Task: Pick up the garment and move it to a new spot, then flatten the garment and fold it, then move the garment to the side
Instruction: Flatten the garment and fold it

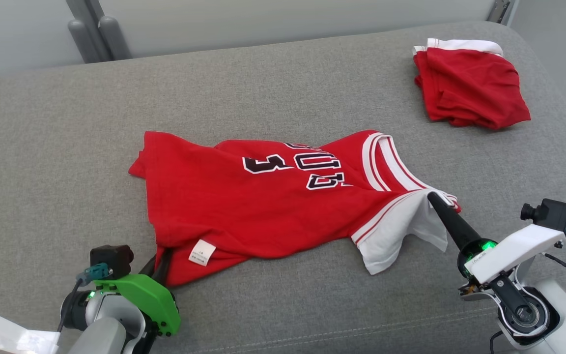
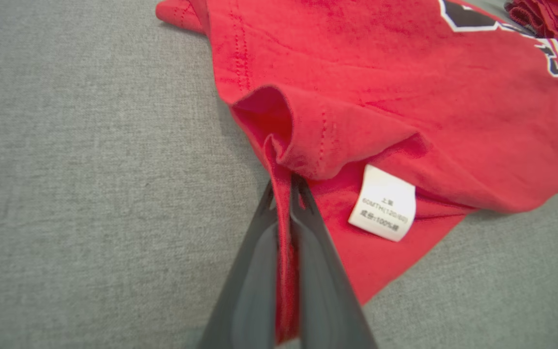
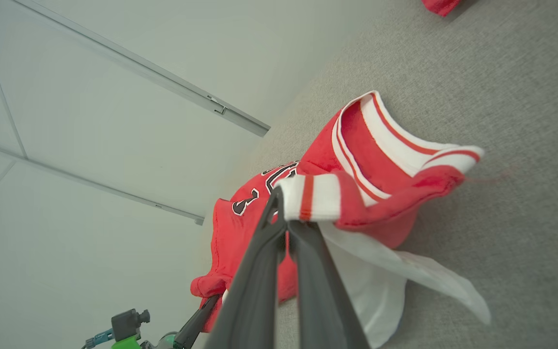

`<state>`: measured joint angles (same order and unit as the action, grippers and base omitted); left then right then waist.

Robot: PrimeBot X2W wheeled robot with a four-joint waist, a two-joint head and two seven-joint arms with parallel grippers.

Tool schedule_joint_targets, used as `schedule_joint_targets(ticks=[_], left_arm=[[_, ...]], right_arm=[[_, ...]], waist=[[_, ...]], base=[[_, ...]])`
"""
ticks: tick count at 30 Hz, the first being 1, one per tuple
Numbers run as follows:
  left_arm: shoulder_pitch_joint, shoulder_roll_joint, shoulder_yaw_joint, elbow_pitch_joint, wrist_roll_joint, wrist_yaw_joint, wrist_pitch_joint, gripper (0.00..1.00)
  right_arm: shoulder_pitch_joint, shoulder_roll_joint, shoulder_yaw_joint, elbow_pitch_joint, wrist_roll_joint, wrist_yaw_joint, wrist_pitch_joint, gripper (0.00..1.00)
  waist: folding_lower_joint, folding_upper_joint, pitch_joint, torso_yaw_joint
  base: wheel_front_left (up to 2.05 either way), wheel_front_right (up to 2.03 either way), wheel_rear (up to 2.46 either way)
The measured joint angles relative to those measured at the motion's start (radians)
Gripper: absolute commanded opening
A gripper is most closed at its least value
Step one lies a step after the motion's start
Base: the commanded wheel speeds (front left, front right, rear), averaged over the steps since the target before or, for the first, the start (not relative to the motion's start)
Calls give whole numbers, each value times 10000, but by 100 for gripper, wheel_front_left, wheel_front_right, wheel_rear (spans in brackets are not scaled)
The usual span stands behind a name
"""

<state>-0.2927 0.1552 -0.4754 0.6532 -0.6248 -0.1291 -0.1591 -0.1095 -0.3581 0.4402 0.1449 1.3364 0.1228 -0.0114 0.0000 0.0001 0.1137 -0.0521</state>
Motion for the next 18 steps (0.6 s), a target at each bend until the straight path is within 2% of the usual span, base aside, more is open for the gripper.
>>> schedule_joint_targets(ticks=[6, 12, 18], left_arm=[[12, 169, 230, -420, -433, 0, -261, 0], [-59, 226, 594, -1718, -1141, 0, -579, 0], [-1487, 1264, 596, -3081, -976, 0, -614, 0]], right_arm=[[-50, -29, -134, 61, -127, 0, -71, 0], [-550, -4, -646, -554, -132, 0, -663, 0], [-2046, -25, -926, -1325, -353, 0, -986, 0]], waist=[[0, 0, 19, 13], [0, 0, -18, 8], [0, 0, -163, 35]], base=[[0, 0, 0], [0, 0, 0], [0, 0, 0]])
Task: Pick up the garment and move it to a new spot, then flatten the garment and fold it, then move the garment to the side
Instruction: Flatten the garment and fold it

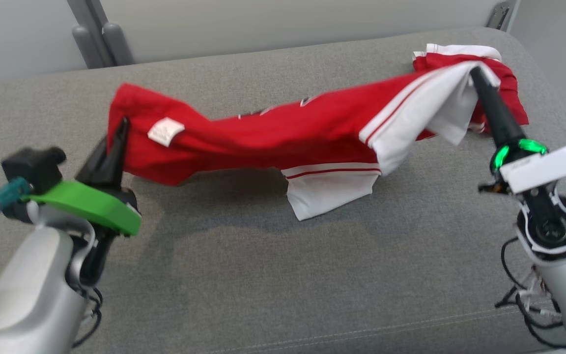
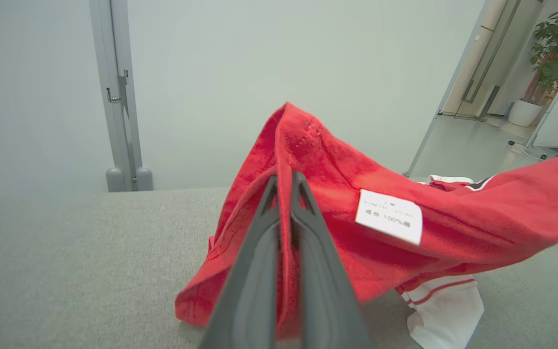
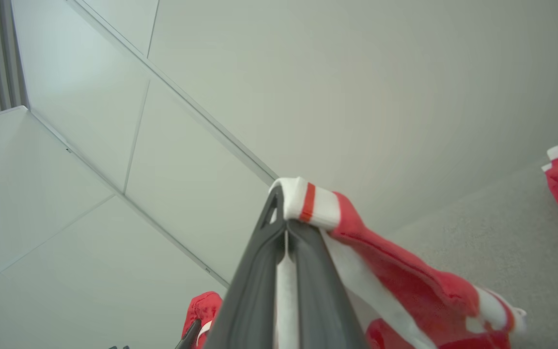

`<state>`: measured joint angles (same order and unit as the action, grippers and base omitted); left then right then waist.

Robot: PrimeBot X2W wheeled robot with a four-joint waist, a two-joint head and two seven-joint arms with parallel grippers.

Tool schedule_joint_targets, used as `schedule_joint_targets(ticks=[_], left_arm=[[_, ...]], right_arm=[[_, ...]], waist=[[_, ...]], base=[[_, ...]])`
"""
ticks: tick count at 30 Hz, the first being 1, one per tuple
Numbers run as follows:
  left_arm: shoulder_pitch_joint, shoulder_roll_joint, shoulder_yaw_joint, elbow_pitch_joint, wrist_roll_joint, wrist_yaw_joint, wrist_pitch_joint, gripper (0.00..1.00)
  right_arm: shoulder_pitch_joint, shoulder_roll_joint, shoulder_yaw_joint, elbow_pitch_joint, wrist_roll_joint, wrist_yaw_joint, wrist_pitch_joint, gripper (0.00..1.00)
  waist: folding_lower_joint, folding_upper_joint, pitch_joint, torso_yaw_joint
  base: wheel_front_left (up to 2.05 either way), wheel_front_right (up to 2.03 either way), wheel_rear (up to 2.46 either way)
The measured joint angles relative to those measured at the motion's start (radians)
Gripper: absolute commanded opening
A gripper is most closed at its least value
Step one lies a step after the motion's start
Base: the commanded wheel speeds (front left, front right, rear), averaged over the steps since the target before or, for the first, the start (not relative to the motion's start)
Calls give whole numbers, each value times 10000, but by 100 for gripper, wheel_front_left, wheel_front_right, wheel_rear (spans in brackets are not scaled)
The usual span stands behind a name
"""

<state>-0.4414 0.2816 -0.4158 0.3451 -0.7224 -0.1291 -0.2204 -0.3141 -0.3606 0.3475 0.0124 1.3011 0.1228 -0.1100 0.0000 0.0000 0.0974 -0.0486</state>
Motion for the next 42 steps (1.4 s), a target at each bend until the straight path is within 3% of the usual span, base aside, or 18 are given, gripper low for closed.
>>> schedule_joint_targets(ticks=[6, 10, 14, 18, 24, 33, 38, 42], left_arm=[[-1634, 713, -140, -1227, 134, 0, 184, 0], [-2415, 859, 646, -1850, 29, -17, -19, 0], [-2478, 869, 754, -1977, -288, -17, 140, 0], [-1825, 940, 196, -1965, -844, -17, 1116, 0], [-238, 1680, -192, -1730, -1889, -17, 2978, 0], [71, 1797, -383, -1356, -3532, -15, 5260, 0], [-1367, 1747, -374, -616, -3812, 109, 6142, 0], [-3557, 1574, 330, -366, -3252, 353, 5553, 0]], right_arm=[[-1861, -8, -418, -587, -4, 0, -219, 0], [-2409, 27, -663, -644, 163, 2, -364, 0], [-2322, 31, -761, -633, 817, 2, -196, 0], [-1543, -265, -596, -591, 1290, 2, 395, 0], [-36, -635, 144, -798, 2199, -35, 1651, 0], [-232, -798, 652, -571, 2546, -706, 2773, 0], [-2182, -224, 500, 531, 2370, -1156, 2769, 0], [-4442, 343, -88, 1513, 1992, -1557, 2257, 0]], waist=[[0, 0, -335, 55], [0, 0, -603, 100], [0, 0, -760, 155], [0, 0, -788, 290], [0, 0, -549, 328], [0, 0, 99, 138], [0, 0, 657, -7], [0, 0, 1150, -133]], base=[[0, 0, 0], [0, 0, 0], [0, 0, 0], [0, 0, 0], [0, 0, 0], [0, 0, 0], [0, 0, 0], [0, 0, 0]])
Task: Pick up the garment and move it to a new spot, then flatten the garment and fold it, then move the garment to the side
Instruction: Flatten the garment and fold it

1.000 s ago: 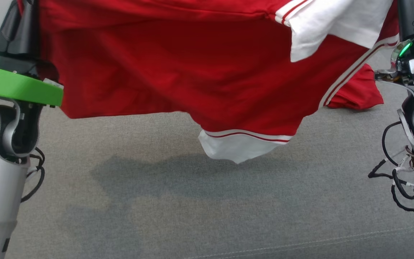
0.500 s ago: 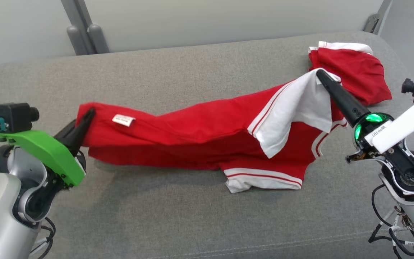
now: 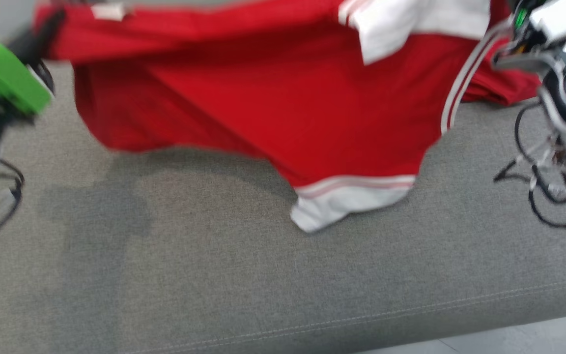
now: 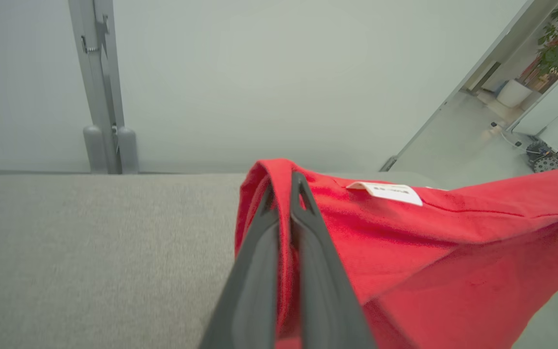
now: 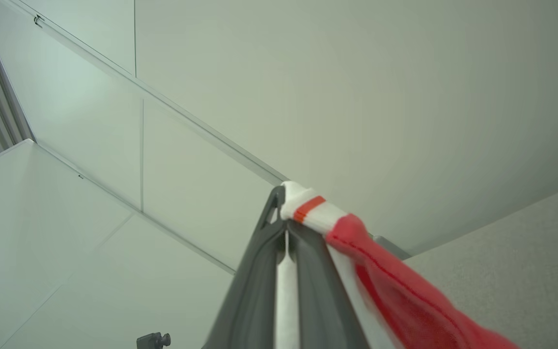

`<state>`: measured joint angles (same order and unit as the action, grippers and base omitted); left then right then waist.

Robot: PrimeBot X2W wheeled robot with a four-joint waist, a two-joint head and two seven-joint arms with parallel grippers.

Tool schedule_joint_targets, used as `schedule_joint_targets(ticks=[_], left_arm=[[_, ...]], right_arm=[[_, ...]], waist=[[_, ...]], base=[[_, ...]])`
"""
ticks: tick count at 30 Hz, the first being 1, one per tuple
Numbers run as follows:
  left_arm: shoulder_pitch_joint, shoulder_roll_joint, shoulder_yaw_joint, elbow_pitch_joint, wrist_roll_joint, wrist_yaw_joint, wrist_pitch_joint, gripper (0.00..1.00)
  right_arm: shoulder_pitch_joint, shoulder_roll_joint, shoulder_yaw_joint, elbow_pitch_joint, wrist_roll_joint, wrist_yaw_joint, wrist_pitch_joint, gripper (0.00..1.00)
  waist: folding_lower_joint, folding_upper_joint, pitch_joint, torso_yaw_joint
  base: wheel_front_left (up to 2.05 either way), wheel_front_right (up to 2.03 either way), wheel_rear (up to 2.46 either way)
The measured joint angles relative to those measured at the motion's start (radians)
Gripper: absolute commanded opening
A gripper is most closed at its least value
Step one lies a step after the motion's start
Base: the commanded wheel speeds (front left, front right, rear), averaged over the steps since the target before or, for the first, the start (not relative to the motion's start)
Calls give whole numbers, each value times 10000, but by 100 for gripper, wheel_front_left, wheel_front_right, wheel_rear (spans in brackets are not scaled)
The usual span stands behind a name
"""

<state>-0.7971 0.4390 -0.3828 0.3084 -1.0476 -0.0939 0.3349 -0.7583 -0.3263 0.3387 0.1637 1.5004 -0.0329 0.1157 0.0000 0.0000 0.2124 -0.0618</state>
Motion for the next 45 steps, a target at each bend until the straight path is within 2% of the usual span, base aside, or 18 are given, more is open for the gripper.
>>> schedule_joint_targets(ticks=[2, 5, 7, 10, 12, 14, 21, 26, 34, 40, 45], left_arm=[[-1243, -228, 604, -127, 242, 63, -711, 0], [-2852, -600, 1210, -506, 307, 44, -1584, 0], [-3420, -819, 1292, -554, 311, -73, -2031, 0], [-3211, -1118, 984, -142, 311, -215, -2364, 0], [-2531, -1181, 667, 242, 314, -282, -2499, 0], [-1562, -1168, 401, 596, 313, -291, -2583, 0], [1783, -1333, -249, 1427, 92, -295, -3120, 0], [3607, -1427, -276, 1795, -140, -305, -3737, 0], [4724, -1611, -453, 1275, -472, -307, -4721, 0], [5234, -1563, -1141, 986, 105, -307, -5348, 0], [5758, -1367, -1484, 1312, 265, -307, -5384, 0]], right_arm=[[-1204, 180, -384, 316, -322, -142, -416, 0], [-2900, 380, -1032, 349, -575, -125, -1129, 0], [-3716, 451, -1277, 311, -594, 167, -1494, 0], [-3912, 466, -945, 391, -777, 882, -1590, 0], [-3475, 487, -468, 608, -886, 1308, -1484, 0], [-2663, 554, -113, 828, -882, 1471, -1396, 0], [1140, 767, 238, 1486, -138, 1469, -1327, 0], [3067, 819, 25, 1689, 460, 1471, -1503, 0], [4827, 738, -48, 1653, 1034, 1471, -1398, 0], [5477, 579, 0, 1306, 1220, 1475, -1062, 0], [6055, 255, 286, 1095, 1342, 1475, -690, 0]], waist=[[0, 0, 256, -50], [0, 0, 647, -93], [0, 0, 900, -87], [0, 0, 1186, -6], [0, 0, 1253, 104], [0, 0, 1243, 207], [0, 0, 702, 380], [0, 0, 216, 404], [0, 0, -378, 346], [0, 0, -655, 320], [0, 0, -883, 356]], base=[[0, 0, 0], [0, 0, 0], [0, 0, 0], [0, 0, 0], [0, 0, 0], [0, 0, 0], [0, 0, 0], [0, 0, 0], [0, 0, 0], [0, 0, 0], [0, 0, 0]])
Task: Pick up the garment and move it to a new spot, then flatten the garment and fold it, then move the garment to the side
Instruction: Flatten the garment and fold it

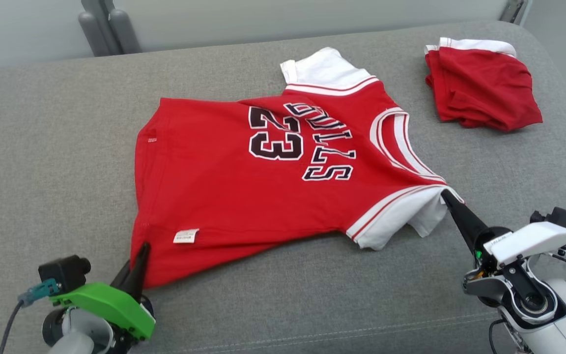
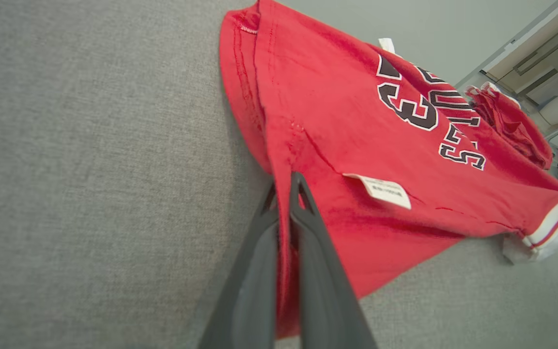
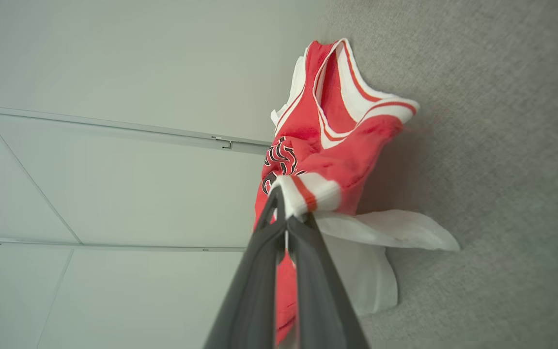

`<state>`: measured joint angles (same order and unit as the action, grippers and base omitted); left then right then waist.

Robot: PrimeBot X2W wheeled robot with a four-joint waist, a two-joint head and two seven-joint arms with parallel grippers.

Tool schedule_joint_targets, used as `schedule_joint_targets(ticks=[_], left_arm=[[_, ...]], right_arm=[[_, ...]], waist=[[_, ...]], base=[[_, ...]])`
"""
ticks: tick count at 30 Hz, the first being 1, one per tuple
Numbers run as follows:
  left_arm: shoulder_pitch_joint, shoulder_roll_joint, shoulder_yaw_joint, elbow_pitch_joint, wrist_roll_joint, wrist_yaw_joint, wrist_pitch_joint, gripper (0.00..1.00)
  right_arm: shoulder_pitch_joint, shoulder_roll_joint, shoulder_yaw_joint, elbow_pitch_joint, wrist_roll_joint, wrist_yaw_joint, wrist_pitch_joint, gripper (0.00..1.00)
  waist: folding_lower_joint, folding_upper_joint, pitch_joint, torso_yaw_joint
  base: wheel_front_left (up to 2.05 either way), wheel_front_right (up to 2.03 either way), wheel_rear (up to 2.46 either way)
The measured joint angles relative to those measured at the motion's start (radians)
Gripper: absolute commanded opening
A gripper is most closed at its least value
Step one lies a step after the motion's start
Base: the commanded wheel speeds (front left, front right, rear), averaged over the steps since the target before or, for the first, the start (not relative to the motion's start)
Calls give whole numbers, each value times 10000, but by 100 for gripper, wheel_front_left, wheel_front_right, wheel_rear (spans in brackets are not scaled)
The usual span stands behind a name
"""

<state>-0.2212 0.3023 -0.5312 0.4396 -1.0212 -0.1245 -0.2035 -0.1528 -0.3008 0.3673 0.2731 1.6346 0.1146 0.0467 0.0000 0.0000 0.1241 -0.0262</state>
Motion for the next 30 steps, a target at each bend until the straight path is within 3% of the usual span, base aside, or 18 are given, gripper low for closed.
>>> schedule_joint_targets(ticks=[2, 7, 9, 10, 21, 26, 27, 28, 30], left_arm=[[197, 67, -199, 180, 109, 0, 0, 0], [373, 90, -433, 366, 477, 0, -19, 42], [375, 86, -414, 368, 476, 0, -98, 84], [375, 84, -393, 370, 476, -2, -105, 100], [374, 17, -456, 489, 554, 0, -274, 100], [319, 75, -790, 265, 1248, 0, -328, 100], [288, 105, -903, 234, 1356, 0, -351, 100], [247, 127, -970, 228, 1480, 0, -351, 100], [86, 209, -1122, 268, 1812, 0, -351, 100]], right_arm=[[158, -75, 48, 0, -67, 2, 25, 0], [311, -107, 42, -148, -84, 13, 23, 0], [367, -105, 13, -251, -84, 29, 23, 0], [384, -98, 17, -276, -84, 31, 23, 0], [622, -439, 577, 364, -1327, 81, -151, 0], [621, -445, 709, 704, -1812, -4, -460, 0], [621, -443, 715, 769, -1898, -19, -541, 24], [621, -439, 713, 815, -1929, -21, -606, 32], [603, -366, 706, 895, -2002, -19, -746, 59]], waist=[[0, 0, -90, 22], [0, 0, -297, 77], [0, 0, -347, 109], [0, 0, -361, 121], [0, 0, -397, 305], [0, 0, -379, 344], [0, 0, -374, 350], [0, 0, -368, 357], [0, 0, -344, 367]], base=[[0, 0, 0], [0, 0, 0], [0, 0, 0], [0, 0, 0], [0, 0, 0], [0, 0, 0], [0, 0, 0], [0, 0, 0], [0, 0, 0]])
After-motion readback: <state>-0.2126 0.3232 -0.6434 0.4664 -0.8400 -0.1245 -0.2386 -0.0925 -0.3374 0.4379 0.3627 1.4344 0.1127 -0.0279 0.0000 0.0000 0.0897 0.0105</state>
